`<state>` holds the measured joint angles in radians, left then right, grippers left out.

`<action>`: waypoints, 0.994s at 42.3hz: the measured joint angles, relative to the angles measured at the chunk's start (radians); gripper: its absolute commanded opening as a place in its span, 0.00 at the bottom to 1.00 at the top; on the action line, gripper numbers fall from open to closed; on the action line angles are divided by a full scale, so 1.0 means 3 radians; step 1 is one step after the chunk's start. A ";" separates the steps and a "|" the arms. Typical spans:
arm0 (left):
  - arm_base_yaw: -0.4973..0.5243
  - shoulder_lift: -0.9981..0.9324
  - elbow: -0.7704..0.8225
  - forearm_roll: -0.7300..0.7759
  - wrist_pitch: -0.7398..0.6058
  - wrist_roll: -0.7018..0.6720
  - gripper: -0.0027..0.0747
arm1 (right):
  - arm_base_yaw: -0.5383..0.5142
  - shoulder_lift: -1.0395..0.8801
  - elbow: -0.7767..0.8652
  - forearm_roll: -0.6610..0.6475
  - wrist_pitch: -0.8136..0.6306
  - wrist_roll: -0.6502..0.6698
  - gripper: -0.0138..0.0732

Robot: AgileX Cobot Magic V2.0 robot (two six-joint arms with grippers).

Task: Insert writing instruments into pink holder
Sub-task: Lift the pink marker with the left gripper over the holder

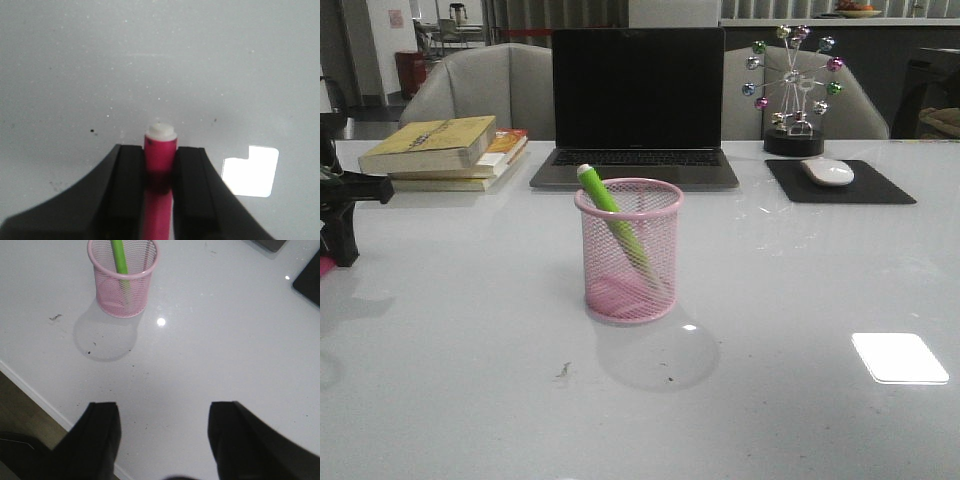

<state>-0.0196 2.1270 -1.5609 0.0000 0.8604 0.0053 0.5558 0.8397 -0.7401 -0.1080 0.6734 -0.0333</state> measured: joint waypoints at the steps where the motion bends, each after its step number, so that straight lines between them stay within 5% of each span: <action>1: 0.0000 0.0000 0.0000 0.0000 0.0000 0.0006 0.15 | 0.0000 0.0000 0.0000 0.0000 0.0000 0.0000 0.72; 9: 0.0000 -0.0229 0.0193 -0.0171 -0.0172 0.0110 0.15 | 0.0000 0.0000 0.0000 0.0000 0.0000 0.0000 0.72; 22: -0.0303 -0.1613 0.1274 -0.1236 -0.1368 0.0977 0.15 | 0.0000 0.0000 0.0000 0.0000 0.0000 0.0000 0.72; 32: -0.1110 -0.2626 0.2131 -0.1456 -0.2597 0.1141 0.15 | 0.0000 0.0000 0.0000 0.0000 0.0000 0.0000 0.72; 42: -0.2123 -0.2630 0.2284 -0.1512 -0.3582 0.1140 0.15 | 0.0000 0.0000 0.0000 0.0000 0.0000 0.0000 0.72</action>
<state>-0.6564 1.3380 -0.8757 -0.4537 -0.2141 0.3474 0.5558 0.8397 -0.7401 -0.1080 0.6734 -0.0333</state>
